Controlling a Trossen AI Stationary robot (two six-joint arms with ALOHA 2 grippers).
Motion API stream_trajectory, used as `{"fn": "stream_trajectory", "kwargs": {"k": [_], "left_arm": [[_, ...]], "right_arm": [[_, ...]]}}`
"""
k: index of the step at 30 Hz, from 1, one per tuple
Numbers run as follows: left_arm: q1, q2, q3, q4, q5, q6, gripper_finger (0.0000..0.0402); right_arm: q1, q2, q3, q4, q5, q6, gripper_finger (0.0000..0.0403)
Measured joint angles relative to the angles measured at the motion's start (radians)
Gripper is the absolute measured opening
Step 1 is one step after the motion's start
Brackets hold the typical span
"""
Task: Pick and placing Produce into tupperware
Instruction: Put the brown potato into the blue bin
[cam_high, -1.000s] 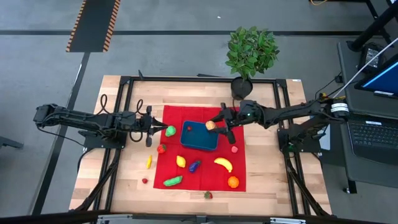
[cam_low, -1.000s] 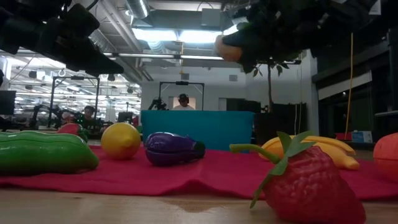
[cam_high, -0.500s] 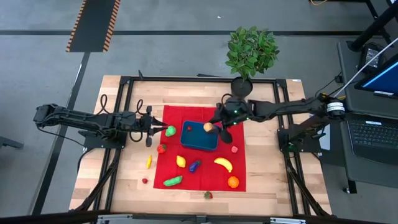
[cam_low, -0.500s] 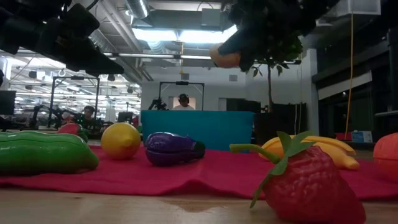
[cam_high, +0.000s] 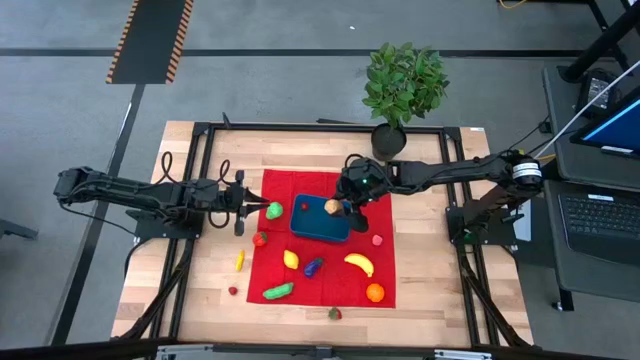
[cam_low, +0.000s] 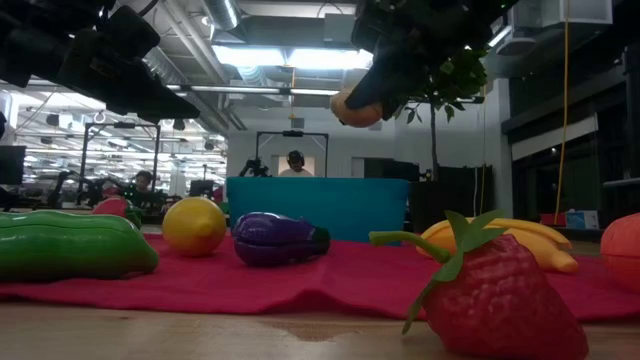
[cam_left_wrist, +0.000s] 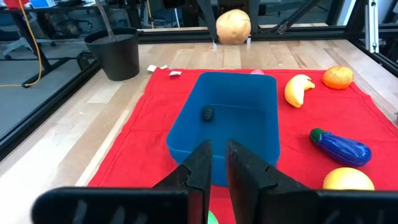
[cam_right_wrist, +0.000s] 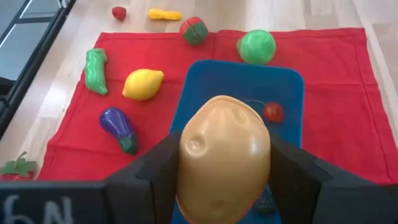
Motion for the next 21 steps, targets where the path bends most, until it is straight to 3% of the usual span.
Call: {"fn": "stream_trajectory", "kwargs": {"k": [8, 21], "left_arm": [[0.000, 0.000, 0.000, 0.000, 0.000, 0.000, 0.0017], [0.000, 0.000, 0.000, 0.000, 0.000, 0.000, 0.0008]], "right_arm": [[0.007, 0.029, 0.000, 0.027, 0.022, 0.003, 0.0199], [0.006, 0.212, 0.000, 0.192, 0.027, -0.005, 0.0199]]}}
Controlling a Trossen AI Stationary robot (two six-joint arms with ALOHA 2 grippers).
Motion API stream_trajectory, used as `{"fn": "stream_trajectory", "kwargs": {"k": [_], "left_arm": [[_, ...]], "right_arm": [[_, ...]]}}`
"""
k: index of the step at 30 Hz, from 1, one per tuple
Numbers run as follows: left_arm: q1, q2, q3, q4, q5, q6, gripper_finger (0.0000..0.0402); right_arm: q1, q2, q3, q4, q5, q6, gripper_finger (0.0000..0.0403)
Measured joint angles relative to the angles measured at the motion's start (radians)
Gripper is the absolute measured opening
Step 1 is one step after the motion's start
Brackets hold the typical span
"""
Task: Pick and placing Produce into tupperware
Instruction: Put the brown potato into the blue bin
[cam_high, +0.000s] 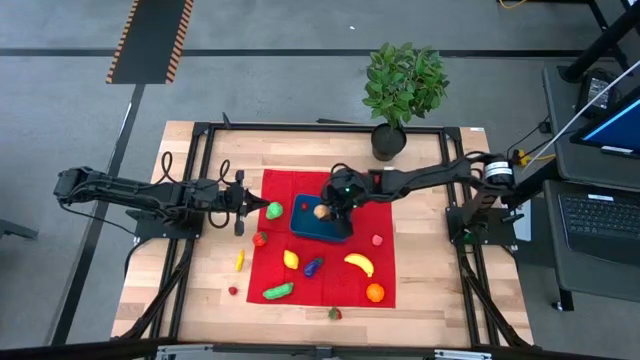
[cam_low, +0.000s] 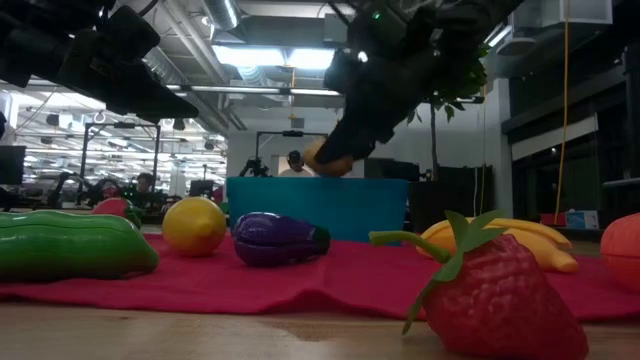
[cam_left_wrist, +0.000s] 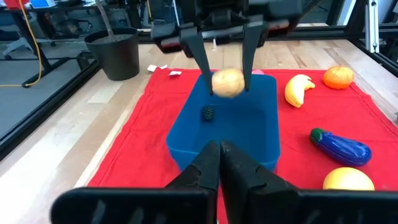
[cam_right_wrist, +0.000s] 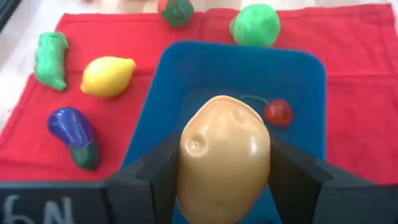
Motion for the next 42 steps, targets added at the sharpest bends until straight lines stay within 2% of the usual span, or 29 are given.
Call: {"fn": "stream_trajectory", "kwargs": {"k": [13, 21, 30, 35, 42], "left_arm": [[0.000, 0.000, 0.000, 0.000, 0.000, 0.000, 0.0042], [0.000, 0.000, 0.000, 0.000, 0.000, -0.001, 0.0056], [0.000, 0.000, 0.000, 0.000, 0.000, -0.002, 0.0063], [0.000, 0.000, 0.000, 0.000, 0.000, -0.002, 0.0054], [0.000, 0.000, 0.000, 0.000, 0.000, -0.003, 0.0035]], "right_arm": [[0.040, 0.089, -0.001, 0.049, 0.087, 0.001, 0.0199], [0.039, 0.105, -0.001, 0.065, 0.096, 0.000, 0.0199], [0.038, 0.127, 0.000, 0.067, 0.096, 0.000, 0.0199], [0.038, 0.128, -0.001, 0.073, 0.096, 0.001, 0.0200], [0.038, 0.126, -0.001, 0.092, 0.096, 0.000, 0.0273]]}}
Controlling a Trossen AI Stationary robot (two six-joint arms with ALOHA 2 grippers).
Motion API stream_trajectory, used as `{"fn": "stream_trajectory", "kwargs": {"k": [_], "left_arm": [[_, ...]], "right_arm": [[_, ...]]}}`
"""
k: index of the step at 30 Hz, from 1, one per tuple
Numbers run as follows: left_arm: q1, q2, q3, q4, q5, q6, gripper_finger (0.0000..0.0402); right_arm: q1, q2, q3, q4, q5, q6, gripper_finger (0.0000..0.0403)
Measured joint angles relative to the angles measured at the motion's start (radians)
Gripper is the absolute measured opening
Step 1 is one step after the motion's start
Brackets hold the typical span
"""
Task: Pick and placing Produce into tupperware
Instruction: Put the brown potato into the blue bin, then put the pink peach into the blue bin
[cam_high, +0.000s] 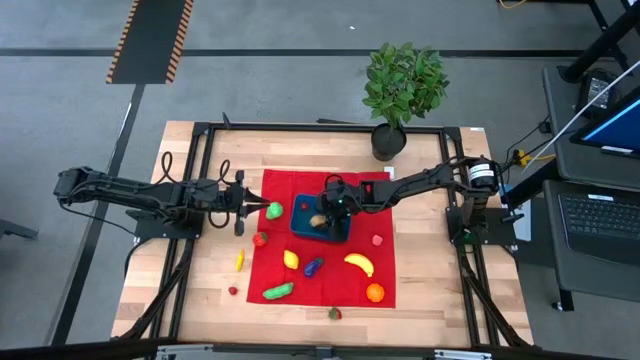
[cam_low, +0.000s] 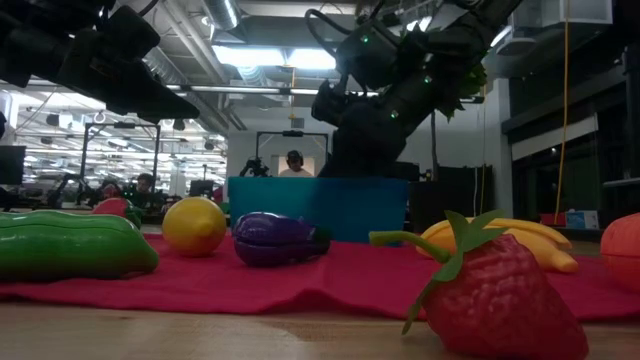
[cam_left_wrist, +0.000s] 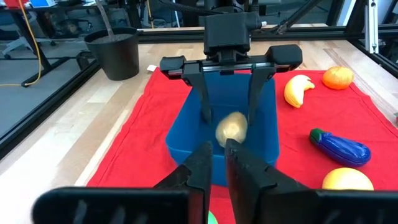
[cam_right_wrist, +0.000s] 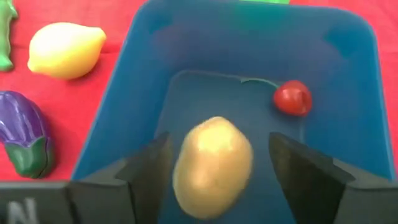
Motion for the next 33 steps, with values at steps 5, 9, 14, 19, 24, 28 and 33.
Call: {"fn": "stream_trajectory", "kwargs": {"k": [5, 9, 14, 19, 24, 28, 33], "left_arm": [[0.000, 0.000, 0.000, 0.000, 0.000, 0.000, 0.0023], [0.000, 0.000, 0.000, 0.000, 0.000, 0.003, 0.0014], [0.000, 0.000, 0.000, 0.000, 0.000, 0.003, 0.0004], [0.000, 0.000, 0.000, 0.011, 0.000, 0.002, 0.0003], [0.000, 0.000, 0.000, 0.017, 0.000, 0.002, 0.0015], [0.000, 0.000, 0.000, 0.025, 0.000, -0.001, 0.0024], [0.000, 0.000, 0.000, 0.030, 0.000, -0.005, 0.0035]], "right_arm": [[0.000, -0.001, 0.000, 0.002, -0.001, -0.001, 0.0287], [0.000, -0.001, 0.031, -0.048, -0.001, -0.004, 0.0289], [-0.009, -0.002, 0.168, -0.330, 0.031, -0.025, 0.0290], [-0.037, -0.024, 0.214, -0.417, 0.040, -0.027, 0.0289], [-0.039, -0.109, 0.146, -0.394, 0.033, -0.022, 0.0281], [-0.041, -0.222, 0.025, -0.275, 0.035, 0.001, 0.0279], [-0.040, -0.401, -0.183, -0.056, 0.034, 0.005, 0.0279]]}}
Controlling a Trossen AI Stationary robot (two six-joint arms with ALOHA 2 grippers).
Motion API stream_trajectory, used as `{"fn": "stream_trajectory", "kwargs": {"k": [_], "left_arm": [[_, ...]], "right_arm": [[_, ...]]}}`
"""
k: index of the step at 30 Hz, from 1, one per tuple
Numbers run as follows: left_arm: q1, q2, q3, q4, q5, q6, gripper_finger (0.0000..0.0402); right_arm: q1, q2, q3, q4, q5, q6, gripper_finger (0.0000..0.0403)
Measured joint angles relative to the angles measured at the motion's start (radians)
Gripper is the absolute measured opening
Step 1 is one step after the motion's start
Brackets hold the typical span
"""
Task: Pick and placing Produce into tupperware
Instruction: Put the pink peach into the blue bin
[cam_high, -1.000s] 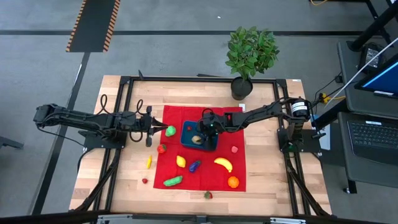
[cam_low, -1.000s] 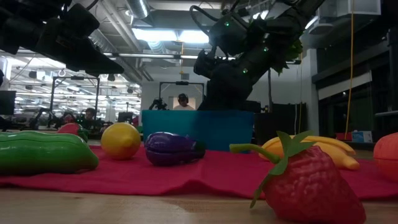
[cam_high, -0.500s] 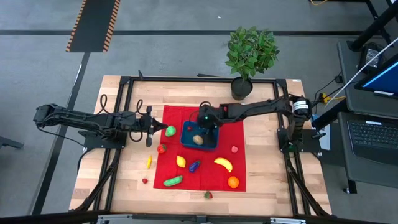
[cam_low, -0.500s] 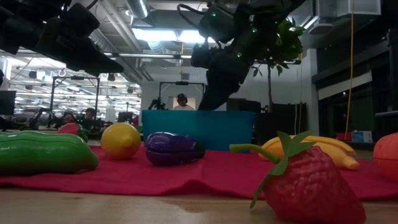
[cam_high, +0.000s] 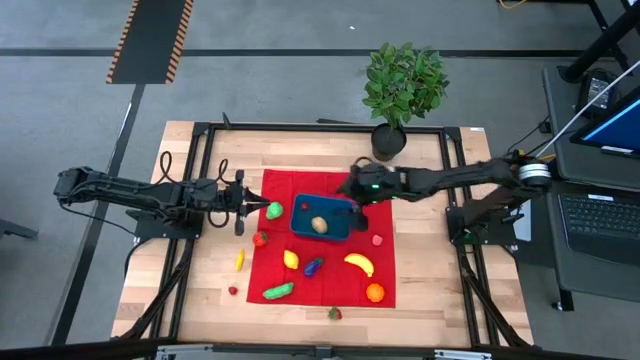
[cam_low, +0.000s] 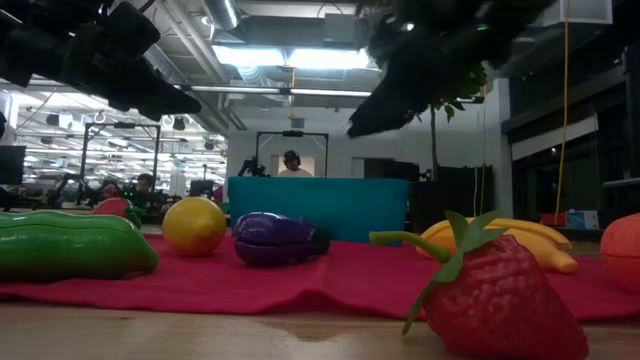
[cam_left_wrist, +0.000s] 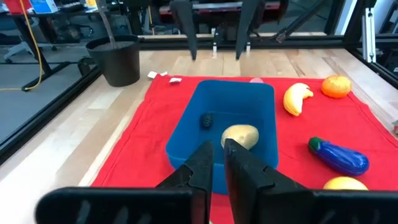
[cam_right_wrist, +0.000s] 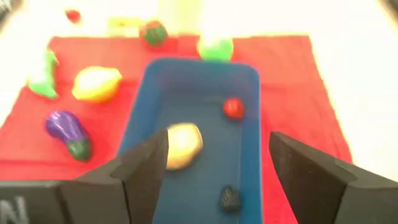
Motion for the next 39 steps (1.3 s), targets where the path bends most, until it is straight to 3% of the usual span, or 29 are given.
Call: {"fn": "stream_trajectory", "kwargs": {"k": [6, 12, 23, 29, 39], "left_arm": [[0.000, 0.000, 0.000, 0.000, 0.000, 0.000, 0.0047], [0.000, 0.000, 0.000, -0.004, 0.000, 0.000, 0.0060], [0.000, 0.000, 0.000, -0.004, 0.000, 0.000, 0.0081], [0.000, 0.000, 0.000, -0.004, 0.000, 0.000, 0.0090], [0.000, 0.000, 0.000, -0.004, 0.000, 0.000, 0.0106]], "right_arm": [[0.000, -0.210, -0.249, 0.279, 0.008, 0.038, 0.0278], [0.000, -0.301, -0.452, 0.421, 0.008, 0.054, 0.0278], [0.000, -0.299, -0.542, 0.439, 0.019, 0.129, 0.0278], [0.000, -0.299, -0.525, 0.372, 0.018, 0.124, 0.0278], [0.013, -0.299, -0.334, -0.178, 0.017, 0.182, 0.0273]]}}
